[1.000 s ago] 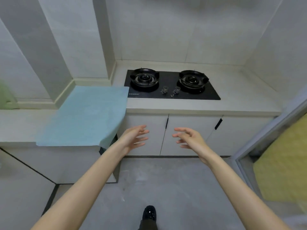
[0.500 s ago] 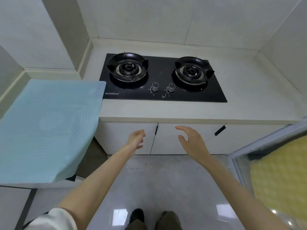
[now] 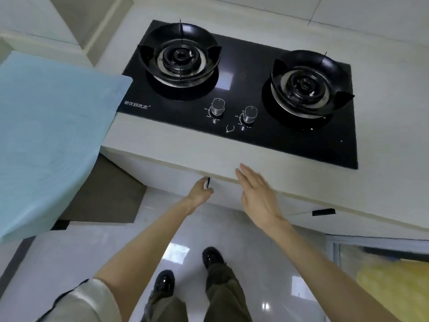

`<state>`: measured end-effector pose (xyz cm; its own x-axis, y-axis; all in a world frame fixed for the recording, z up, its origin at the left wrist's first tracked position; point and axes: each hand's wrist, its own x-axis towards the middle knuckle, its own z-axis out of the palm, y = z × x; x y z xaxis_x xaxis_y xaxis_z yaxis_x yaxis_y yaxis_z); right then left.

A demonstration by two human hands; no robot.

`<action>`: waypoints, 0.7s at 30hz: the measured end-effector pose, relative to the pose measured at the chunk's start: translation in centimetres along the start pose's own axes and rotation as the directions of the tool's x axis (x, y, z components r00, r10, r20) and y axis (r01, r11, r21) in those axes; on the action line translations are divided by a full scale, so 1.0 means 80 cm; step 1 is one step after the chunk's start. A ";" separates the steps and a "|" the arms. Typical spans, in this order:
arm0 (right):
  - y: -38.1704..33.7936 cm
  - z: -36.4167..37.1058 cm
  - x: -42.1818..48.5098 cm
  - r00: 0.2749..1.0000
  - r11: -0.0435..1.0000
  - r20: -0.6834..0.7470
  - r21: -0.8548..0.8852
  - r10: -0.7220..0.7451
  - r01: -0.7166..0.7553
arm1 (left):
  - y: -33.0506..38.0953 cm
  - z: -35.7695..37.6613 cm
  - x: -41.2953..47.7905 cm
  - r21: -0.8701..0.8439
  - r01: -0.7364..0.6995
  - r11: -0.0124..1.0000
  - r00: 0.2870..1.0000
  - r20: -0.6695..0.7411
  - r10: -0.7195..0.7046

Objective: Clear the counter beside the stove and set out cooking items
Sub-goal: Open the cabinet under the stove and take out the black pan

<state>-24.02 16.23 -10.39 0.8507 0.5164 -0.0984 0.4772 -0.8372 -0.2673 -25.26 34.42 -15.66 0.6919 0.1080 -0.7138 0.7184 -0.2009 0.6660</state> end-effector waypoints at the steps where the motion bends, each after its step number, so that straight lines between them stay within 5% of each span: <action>1: 0.014 0.005 0.005 0.999 0.999 -0.022 -0.012 -0.037 0.036 | -0.005 0.009 0.012 0.007 0.009 1.000 1.000 -0.020 -0.009; 7: 0.034 0.011 0.013 0.980 0.988 -0.132 -0.056 -0.149 0.143 | -0.035 0.020 0.026 0.133 -0.078 0.988 0.987 -0.129 0.095; 14: 0.025 0.020 0.009 0.976 0.992 -0.182 0.020 -0.117 0.122 | -0.067 0.027 -0.007 0.222 -0.113 0.968 0.959 -0.231 0.165; 21: -0.006 0.036 -0.024 0.971 0.974 -0.093 0.039 -0.219 0.224 | -0.125 0.018 -0.085 0.362 0.061 0.930 0.941 -0.333 0.068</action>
<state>-26.51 16.19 -12.84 0.7419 0.6685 0.0519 0.6466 -0.6927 -0.3195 -37.25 34.27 -17.82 0.7234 0.4118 -0.5541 0.6844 -0.5331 0.4973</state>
